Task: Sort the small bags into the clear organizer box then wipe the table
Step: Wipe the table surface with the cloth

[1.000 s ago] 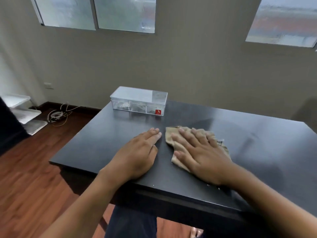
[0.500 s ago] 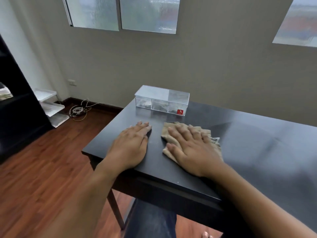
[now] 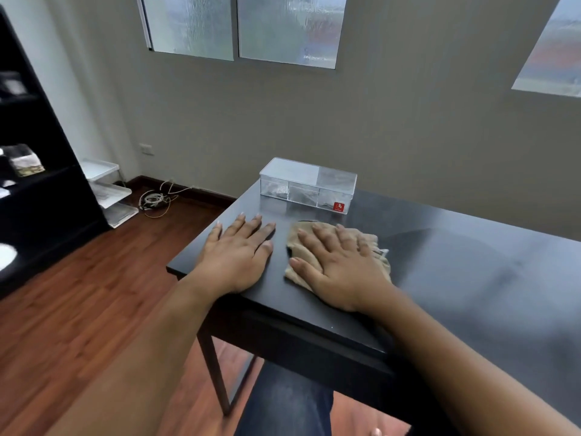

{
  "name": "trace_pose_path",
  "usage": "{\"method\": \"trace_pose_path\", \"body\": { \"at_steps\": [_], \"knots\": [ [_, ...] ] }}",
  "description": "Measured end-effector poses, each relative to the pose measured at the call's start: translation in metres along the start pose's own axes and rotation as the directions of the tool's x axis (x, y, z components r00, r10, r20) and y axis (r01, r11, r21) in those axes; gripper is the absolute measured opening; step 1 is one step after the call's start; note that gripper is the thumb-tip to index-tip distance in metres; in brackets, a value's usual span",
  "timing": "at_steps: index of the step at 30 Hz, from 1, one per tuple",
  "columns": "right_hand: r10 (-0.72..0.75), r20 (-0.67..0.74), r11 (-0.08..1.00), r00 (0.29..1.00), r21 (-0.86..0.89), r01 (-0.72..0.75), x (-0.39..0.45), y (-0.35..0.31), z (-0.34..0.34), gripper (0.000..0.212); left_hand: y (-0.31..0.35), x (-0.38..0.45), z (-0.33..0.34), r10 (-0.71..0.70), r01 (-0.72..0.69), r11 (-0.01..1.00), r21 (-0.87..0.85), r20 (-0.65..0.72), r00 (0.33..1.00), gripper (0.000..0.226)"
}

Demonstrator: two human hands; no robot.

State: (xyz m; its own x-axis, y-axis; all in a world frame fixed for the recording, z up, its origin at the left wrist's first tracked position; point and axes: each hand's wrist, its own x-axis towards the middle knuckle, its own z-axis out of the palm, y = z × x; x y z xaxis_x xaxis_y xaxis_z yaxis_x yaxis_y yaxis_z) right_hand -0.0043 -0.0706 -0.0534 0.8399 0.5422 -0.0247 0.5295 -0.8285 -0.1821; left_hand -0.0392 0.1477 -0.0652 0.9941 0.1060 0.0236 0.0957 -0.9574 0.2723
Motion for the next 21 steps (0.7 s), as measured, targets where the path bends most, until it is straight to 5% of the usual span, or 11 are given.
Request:
{"method": "trace_pose_path", "body": {
  "at_steps": [5,12,17,21],
  "knots": [
    [-0.181,-0.03,0.983,0.983,-0.016,0.18,-0.042,0.009,0.003,0.059,-0.004,-0.003,-0.001,0.011,-0.011,1.0,-0.004,-0.002,1.0,0.054],
    [-0.014,-0.026,1.0,1.0,-0.007,0.014,0.0,0.018,0.0,0.062,-0.002,-0.002,0.0,-0.002,0.001,1.0,-0.009,-0.044,0.999,0.054],
    [-0.212,-0.056,0.977,0.976,0.02,0.213,-0.02,-0.017,0.006,0.058,-0.004,-0.004,-0.002,0.013,-0.014,1.0,-0.024,-0.041,0.999,0.053],
    [-0.325,-0.093,0.938,0.941,0.095,0.333,-0.064,0.039,-0.003,0.054,-0.004,-0.005,-0.002,0.016,-0.017,1.0,-0.013,-0.028,0.999,0.053]
  ]
}}
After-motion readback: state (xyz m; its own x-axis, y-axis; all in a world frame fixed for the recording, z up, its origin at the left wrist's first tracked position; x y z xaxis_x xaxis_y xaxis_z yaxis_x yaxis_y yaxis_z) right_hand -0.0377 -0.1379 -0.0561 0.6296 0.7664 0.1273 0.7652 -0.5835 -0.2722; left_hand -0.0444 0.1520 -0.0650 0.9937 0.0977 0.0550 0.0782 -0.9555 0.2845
